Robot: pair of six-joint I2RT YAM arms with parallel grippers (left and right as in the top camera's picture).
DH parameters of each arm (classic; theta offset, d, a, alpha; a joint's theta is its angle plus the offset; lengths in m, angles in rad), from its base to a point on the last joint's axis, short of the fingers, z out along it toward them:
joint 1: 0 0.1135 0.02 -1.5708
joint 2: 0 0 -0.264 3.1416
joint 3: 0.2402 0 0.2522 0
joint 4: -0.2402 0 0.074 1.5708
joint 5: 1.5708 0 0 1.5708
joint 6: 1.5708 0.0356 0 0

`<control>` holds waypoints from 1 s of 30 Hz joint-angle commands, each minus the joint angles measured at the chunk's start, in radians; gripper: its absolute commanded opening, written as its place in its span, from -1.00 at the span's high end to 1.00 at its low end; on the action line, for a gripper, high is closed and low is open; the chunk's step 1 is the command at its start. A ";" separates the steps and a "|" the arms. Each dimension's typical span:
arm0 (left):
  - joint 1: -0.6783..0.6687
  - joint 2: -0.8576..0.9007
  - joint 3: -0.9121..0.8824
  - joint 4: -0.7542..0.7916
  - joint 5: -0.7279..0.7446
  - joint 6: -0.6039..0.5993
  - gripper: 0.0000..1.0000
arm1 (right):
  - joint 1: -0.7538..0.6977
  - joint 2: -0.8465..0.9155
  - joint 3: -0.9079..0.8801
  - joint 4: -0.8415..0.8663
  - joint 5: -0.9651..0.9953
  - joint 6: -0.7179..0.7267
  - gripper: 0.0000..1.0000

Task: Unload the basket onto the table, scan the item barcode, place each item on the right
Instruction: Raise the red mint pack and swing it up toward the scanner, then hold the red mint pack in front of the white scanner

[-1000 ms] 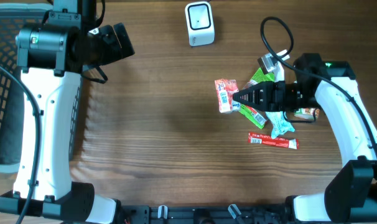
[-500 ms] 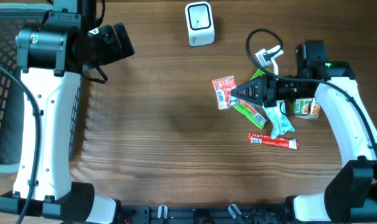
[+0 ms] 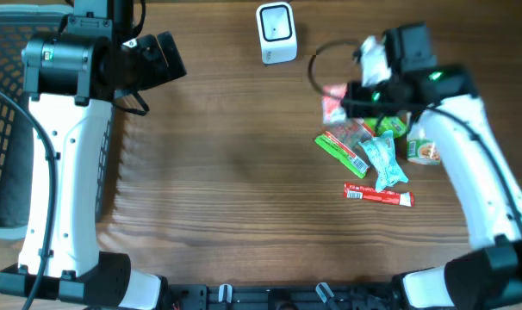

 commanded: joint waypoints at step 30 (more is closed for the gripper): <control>0.005 0.000 0.003 -0.001 0.005 0.020 -1.00 | 0.346 0.860 0.779 0.331 0.912 -0.363 0.91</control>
